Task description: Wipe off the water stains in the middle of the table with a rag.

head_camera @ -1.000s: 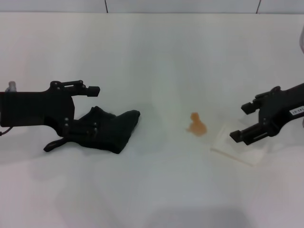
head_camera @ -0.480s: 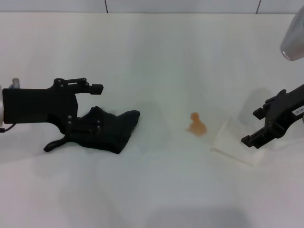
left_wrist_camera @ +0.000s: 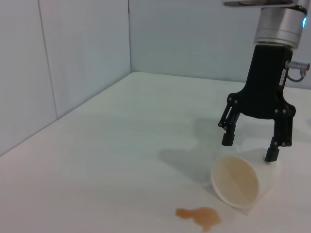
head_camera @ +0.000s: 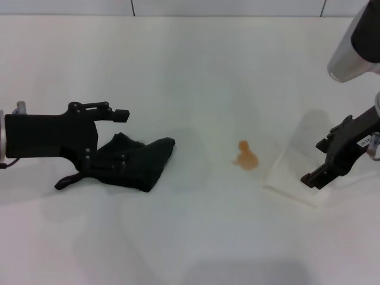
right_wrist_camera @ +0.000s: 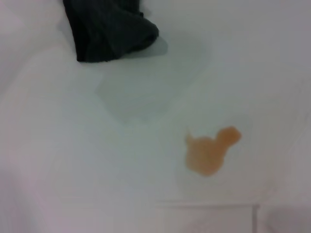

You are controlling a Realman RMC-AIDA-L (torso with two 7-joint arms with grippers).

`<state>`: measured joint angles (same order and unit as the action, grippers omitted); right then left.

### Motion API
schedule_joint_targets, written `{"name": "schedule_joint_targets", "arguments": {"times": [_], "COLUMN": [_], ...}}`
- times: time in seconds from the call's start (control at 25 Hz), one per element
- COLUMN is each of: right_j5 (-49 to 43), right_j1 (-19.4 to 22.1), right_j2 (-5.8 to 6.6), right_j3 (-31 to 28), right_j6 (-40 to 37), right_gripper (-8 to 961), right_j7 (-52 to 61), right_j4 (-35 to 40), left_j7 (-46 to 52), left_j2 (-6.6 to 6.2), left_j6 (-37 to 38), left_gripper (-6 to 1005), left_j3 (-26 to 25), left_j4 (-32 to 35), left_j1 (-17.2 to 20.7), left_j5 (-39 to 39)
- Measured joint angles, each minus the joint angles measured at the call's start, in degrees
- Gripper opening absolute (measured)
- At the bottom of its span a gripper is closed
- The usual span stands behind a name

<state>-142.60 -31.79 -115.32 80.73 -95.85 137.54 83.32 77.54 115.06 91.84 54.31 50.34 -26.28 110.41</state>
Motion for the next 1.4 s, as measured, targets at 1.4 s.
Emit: {"name": "schedule_joint_targets", "arguments": {"times": [1.4], "right_j5": [-0.15], "right_j1": [0.22], "right_j2": [-0.41], "right_j3": [4.15], "right_j6": [5.66], "right_gripper": [856], "right_j7": [1.48], "right_j4": [-3.67], "left_j7": [-0.1], "left_j2": [-0.1], "left_j6": [-0.07], "left_gripper": [861], "left_j3": [0.0], "left_j4": [0.02], "left_j1": [0.0], "left_j5": [0.07]}}
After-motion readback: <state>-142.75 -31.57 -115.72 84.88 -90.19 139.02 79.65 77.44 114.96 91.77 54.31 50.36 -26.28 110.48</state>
